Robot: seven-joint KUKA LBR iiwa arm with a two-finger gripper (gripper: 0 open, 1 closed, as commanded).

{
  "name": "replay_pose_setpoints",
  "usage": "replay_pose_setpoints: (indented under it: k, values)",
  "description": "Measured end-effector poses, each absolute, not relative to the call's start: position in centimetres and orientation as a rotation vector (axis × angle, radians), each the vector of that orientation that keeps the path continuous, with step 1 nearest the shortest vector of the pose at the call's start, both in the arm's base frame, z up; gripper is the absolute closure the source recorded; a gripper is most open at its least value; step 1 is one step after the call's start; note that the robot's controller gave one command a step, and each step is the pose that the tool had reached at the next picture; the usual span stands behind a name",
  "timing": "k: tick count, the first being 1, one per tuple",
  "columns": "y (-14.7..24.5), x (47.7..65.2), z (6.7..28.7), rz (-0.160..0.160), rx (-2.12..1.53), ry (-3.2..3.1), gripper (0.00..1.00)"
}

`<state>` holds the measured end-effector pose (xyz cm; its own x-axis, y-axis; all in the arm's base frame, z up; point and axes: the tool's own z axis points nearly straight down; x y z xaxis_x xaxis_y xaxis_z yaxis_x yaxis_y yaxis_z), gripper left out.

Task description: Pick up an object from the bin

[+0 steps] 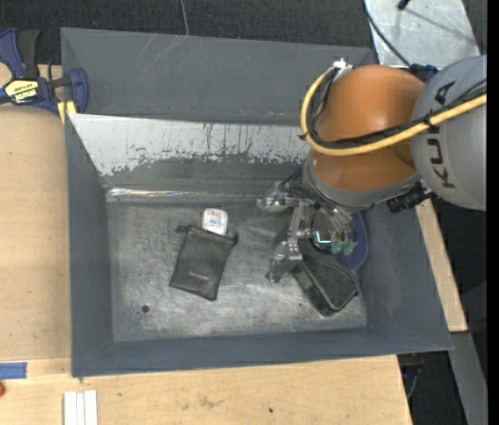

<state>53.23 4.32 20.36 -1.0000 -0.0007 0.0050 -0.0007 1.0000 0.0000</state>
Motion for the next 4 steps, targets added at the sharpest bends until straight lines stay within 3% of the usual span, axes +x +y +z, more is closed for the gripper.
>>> replay_pose_setpoints:
  k: [1, 2, 3, 4]
  values:
    - [10.4, 57.5, 10.3, -0.003, -0.039, -3.138, 0.0]
    - [10.1, 57.6, 10.7, -0.001, -0.045, -3.144, 1.0]
    - [9.2, 56.5, 14.3, -0.002, -0.081, -3.147, 1.0]
    - [12.1, 59.8, 27.5, -0.005, -0.064, -3.154, 1.0]
